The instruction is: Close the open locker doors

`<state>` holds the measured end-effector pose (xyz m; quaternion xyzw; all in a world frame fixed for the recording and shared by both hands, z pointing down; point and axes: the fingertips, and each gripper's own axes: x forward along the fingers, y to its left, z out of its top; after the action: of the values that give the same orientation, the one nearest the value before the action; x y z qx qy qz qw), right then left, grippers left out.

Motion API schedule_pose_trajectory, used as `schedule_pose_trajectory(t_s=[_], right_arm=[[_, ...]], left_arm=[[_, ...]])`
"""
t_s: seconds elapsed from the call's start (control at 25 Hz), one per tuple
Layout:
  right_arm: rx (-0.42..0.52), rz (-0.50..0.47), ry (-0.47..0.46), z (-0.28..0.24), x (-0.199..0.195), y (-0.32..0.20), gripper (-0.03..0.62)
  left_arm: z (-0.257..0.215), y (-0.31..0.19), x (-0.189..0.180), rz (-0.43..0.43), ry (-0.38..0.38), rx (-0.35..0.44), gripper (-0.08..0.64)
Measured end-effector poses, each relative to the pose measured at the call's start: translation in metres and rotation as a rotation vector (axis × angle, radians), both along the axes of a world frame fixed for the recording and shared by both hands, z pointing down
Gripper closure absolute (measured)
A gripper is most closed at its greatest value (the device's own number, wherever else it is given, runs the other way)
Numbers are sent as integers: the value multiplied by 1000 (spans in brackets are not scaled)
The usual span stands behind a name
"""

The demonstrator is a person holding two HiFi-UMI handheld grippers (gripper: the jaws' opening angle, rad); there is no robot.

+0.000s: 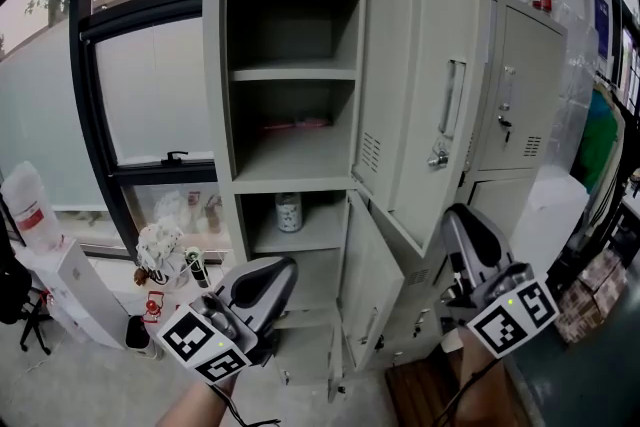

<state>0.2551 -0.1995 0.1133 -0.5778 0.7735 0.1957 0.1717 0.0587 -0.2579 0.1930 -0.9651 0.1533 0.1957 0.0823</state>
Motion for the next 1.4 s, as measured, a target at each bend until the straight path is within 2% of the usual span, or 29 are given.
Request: schedule_pose_trajectory(t_s=[0.68,1.4], right_arm=[[-5,-11,73,1,-67,-8,575],[-3,-20,71,0,-115,-24,575]], left_arm=[[2,-12,-38,12,22,-2,551],[3,-26,-72,31,25,-10,551]])
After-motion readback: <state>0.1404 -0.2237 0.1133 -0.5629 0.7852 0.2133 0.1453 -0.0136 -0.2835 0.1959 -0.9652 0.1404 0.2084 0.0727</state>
